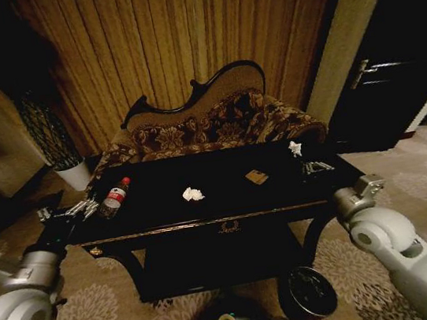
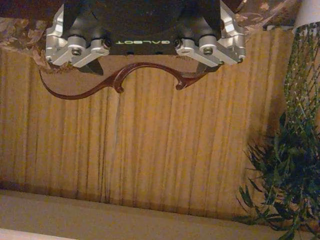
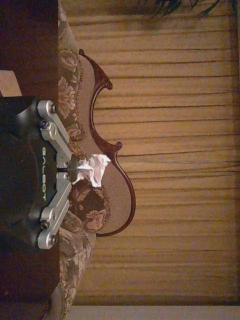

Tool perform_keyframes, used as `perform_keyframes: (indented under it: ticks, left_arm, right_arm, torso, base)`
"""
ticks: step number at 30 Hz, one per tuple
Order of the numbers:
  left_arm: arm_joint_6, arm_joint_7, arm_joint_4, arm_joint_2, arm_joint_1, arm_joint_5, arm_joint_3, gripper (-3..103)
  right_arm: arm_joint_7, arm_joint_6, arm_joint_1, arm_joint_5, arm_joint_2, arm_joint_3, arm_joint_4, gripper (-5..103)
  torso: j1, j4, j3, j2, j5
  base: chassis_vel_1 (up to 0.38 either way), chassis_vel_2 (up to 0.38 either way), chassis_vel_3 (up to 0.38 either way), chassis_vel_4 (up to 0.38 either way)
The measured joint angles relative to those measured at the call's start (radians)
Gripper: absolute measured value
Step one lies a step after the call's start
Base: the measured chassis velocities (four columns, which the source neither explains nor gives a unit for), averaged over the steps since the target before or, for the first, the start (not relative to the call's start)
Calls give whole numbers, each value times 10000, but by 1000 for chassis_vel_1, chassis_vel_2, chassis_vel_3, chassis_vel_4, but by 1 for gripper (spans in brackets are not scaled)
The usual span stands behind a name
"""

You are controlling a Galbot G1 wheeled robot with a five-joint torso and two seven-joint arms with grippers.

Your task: Move to the front of the table and place the trash on the table into the trash bin.

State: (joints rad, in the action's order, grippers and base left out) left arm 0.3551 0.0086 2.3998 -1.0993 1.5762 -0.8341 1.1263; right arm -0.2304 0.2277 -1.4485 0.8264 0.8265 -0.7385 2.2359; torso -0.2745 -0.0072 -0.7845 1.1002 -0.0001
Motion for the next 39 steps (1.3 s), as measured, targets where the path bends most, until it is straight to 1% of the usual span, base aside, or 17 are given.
perform_keyframes:
  ticks: [4, 10, 16, 21, 27, 30, 31, 34, 35, 36, 38, 39]
  left_arm:
    - [-4, 10, 18, -5, 6, -5, 9, 100]
    - [-8, 26, 44, -23, -11, 0, -56, 100]
    - [-9, 31, 81, -57, -30, 6, -100, 100]
    - [-9, 31, 101, -67, -14, 12, -99, 100]
    - [-9, 32, 138, -87, 27, 13, -67, 100]
    - [-9, 33, 137, -82, 28, -9, 4, 100]
    - [-9, 33, 137, -82, 28, -9, 4, 100]
    - [-9, 46, 105, -78, 28, -36, 83, 100]
    - [-9, 46, 105, -78, 28, -36, 83, 100]
    - [-9, 55, 92, -86, 30, -40, 87, 100]
    - [-9, 136, 61, -139, 28, -44, 94, 100]
    - [-9, 147, 55, -154, 19, -44, 72, 100]
  right_arm:
    - [-58, 19, -111, -23, 58, -8, 22, 0]
    - [-369, 51, -79, 7, 63, -4, 121, 0]
    - [-394, 61, -87, 6, 59, -11, 125, 0]
    - [-395, -38, -147, -207, 118, 31, 27, 0]
    - [-362, -94, -351, -284, 314, 58, -190, 0]
    - [-443, 80, -966, -793, 572, -19, -601, 0]
    - [-443, 80, -966, -793, 572, -19, -601, 0]
    - [-621, 389, -1776, -1090, 857, -13, -1152, 0]
    - [-621, 389, -1776, -1090, 857, -13, -1152, 0]
    - [-607, 402, -1943, -1280, 966, 62, -1462, 0]
    - [-442, 242, -2176, -1723, 1270, 440, -2647, 0]
    - [-395, 226, -2178, -1766, 1376, 606, -3062, 0]
  torso:
    - [-1, -2, 0, 0, 1]
    - [1, -1, 1, 1, 1]
    - [5, -3, 2, 2, 1]
    - [5, 0, 2, 2, 1]
    - [7, -2, 3, 4, 0]
    - [-3, 1, -2, -1, 2]
    - [-3, 1, -2, -1, 2]
    - [-7, -4, -3, -2, -1]
    - [-7, -4, -3, -2, -1]
    - [-7, -4, -2, -1, -1]
    - [0, -3, 0, 0, 3]
    - [2, -3, 1, 1, 1]
  base:
    - [80, -84, -73, 90]
    - [146, -176, -160, 163]
    - [205, -207, -197, 196]
    - [178, -179, -165, 165]
    - [54, -78, -58, 59]
    - [0, 0, 0, 0]
    - [0, 0, 0, 0]
    - [0, 0, 0, 0]
    - [0, 0, 0, 0]
    - [0, 0, 0, 0]
    - [0, 0, 0, 0]
    - [0, 0, 0, 0]
